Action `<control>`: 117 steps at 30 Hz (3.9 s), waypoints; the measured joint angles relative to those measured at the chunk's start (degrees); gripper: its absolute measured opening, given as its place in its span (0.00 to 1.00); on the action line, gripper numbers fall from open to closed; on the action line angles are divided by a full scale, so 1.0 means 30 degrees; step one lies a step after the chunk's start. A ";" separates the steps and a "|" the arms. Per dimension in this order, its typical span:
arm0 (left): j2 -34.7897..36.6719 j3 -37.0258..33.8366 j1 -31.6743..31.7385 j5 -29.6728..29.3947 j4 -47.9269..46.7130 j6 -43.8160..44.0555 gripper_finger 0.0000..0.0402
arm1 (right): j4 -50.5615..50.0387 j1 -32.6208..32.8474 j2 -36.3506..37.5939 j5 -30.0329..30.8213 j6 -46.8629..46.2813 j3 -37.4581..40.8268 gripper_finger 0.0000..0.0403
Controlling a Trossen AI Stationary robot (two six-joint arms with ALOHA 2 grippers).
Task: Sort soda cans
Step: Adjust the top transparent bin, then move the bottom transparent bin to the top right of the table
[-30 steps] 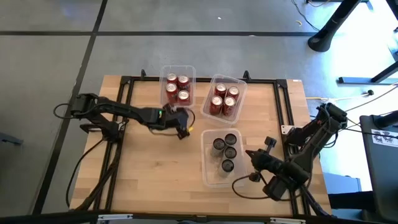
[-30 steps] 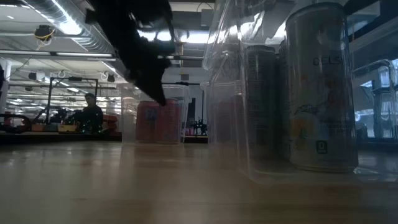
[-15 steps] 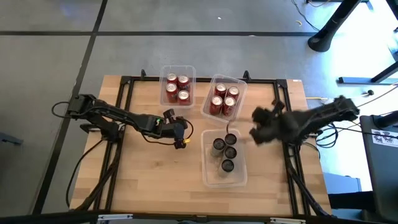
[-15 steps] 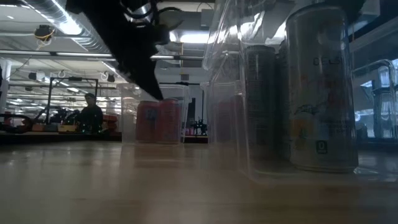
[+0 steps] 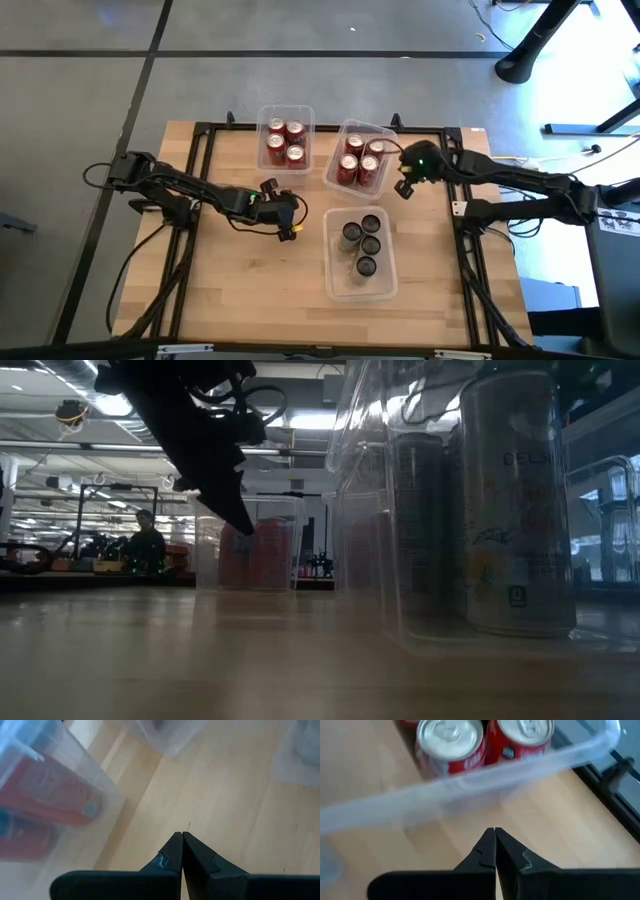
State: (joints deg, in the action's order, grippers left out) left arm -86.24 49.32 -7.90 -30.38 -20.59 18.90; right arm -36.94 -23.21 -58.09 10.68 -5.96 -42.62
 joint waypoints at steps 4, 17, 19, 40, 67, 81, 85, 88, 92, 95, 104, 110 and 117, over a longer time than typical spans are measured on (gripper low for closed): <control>0.0000 0.0000 0.0007 0.0002 0.0649 -0.0398 0.00 | 0.2088 -0.1514 -0.0872 -0.0703 0.0785 0.0381 0.00; 0.0000 0.0000 0.0022 0.0010 0.0806 -0.0455 0.00 | 0.7201 -0.4247 -0.4742 -0.1942 0.2669 0.0373 0.00; 0.0000 0.0000 0.0022 0.0010 0.0822 -0.0454 0.00 | 0.7943 -0.4582 -0.5300 -0.2128 0.2730 0.0372 0.00; 0.0000 0.0000 0.0022 0.0053 0.1134 0.0070 0.00 | 1.2497 -0.5898 -0.7252 -0.3019 0.3660 -0.0326 0.00; 0.0000 0.0000 0.0000 0.0049 0.1076 0.0566 0.00 | 0.4418 0.4169 -0.4805 -0.5892 0.2227 -0.3005 0.00; 0.0000 0.0000 0.0000 0.0046 0.1076 0.0707 0.00 | 0.5061 0.4105 -0.6378 -0.1186 0.5021 -0.2971 0.00; 0.0000 0.0000 0.0000 0.0046 0.1083 0.0712 0.00 | 0.5346 0.3763 -0.6434 -0.0560 0.5368 -0.2971 0.00; 0.0000 0.0000 0.0000 0.0046 0.1086 0.0742 0.00 | 0.5612 0.3279 -0.6624 -0.0638 0.5436 -0.2978 0.00; -0.0007 0.0000 0.0000 0.0045 0.1100 0.1093 0.00 | 0.5654 0.3150 -0.6774 -0.0753 0.5459 -0.3058 0.00; -0.0007 0.0000 0.0000 0.0052 0.1134 0.1122 0.00 | 0.3211 0.4314 -0.6000 -0.0713 0.5160 -0.4086 0.00; -0.0007 0.0000 -0.0656 0.4115 0.3093 0.1519 0.00 | -0.5059 1.0255 -0.3453 -0.1349 -0.0566 -0.7765 0.00; -0.0140 0.0007 -0.2027 0.5000 0.5958 0.2358 0.00 | -0.8836 1.4882 -0.3163 0.0101 -0.6805 -0.7217 0.00; -0.1022 0.0053 -0.2885 0.4928 0.7342 0.5129 0.00 | -0.6314 1.8647 -0.3225 0.0609 -1.0685 -0.4221 0.00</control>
State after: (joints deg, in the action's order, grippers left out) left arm -89.30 49.48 -16.56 -15.59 1.43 34.29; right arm -55.89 32.73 -67.77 12.51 -38.02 -55.28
